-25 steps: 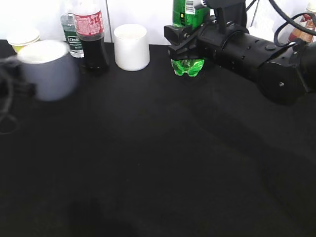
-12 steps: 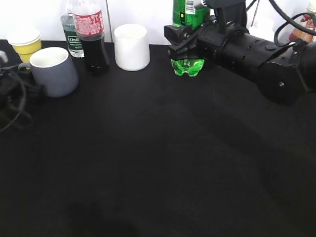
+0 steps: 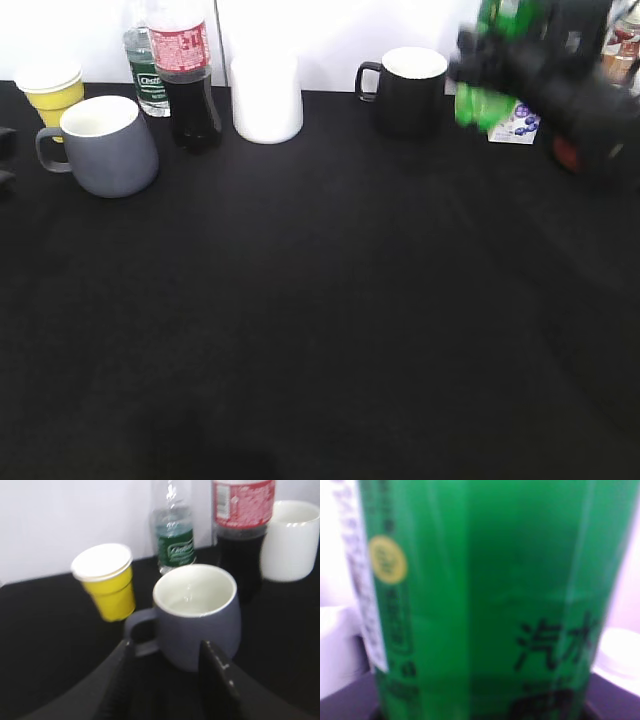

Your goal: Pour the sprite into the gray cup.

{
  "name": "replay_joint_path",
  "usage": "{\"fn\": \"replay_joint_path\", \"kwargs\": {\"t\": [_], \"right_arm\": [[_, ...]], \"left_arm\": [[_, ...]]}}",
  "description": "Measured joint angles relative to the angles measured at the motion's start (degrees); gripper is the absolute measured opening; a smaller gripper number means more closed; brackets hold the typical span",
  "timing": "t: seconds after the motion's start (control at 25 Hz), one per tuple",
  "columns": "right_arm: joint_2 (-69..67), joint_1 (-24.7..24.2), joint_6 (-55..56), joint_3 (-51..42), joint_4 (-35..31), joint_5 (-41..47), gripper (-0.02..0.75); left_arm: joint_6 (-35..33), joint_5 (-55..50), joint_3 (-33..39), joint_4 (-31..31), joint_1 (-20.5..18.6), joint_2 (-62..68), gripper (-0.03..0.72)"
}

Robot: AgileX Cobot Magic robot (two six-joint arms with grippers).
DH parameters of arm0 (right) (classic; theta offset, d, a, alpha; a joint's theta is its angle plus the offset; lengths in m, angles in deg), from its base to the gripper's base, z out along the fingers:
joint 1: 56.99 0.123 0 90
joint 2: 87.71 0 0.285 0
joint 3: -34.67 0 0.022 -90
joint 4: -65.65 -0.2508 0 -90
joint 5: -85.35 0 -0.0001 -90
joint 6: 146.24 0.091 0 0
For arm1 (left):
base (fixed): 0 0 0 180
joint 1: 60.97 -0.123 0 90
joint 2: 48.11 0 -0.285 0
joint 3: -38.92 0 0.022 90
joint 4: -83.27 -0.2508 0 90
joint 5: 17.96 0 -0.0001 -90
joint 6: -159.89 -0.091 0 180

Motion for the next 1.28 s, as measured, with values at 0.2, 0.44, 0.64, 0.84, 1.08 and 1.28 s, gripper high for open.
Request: {"fn": "replay_joint_path", "kwargs": {"t": [0.2,0.44,0.64,0.84,1.08,1.28], "right_arm": [[-9.50,0.00,-0.15,0.00,-0.01,-7.36,0.416],[-11.80,0.00,-0.29,0.00,-0.07,-10.95,0.556],[-6.69,0.00,-0.29,-7.83,-0.06,-11.59,0.607],[11.15,0.00,2.48,-16.06,0.17,11.14,0.598],[32.56,0.00,2.55,-1.56,-0.49,85.07,0.594],[48.28,0.00,2.48,-1.33,0.38,97.61,0.594]], "left_arm": [[0.67,-12.22,-2.72,0.20,0.11,-6.69,0.324],[0.67,-14.63,-2.72,0.20,0.13,-7.12,0.324],[0.67,-18.98,-2.72,2.08,0.18,-8.30,0.324],[0.70,-36.26,-5.84,6.74,0.18,-8.49,0.333],[0.70,-86.75,-18.71,11.93,0.18,-8.58,0.426],[0.70,-95.42,-19.02,15.70,0.18,-27.35,0.550]]}}
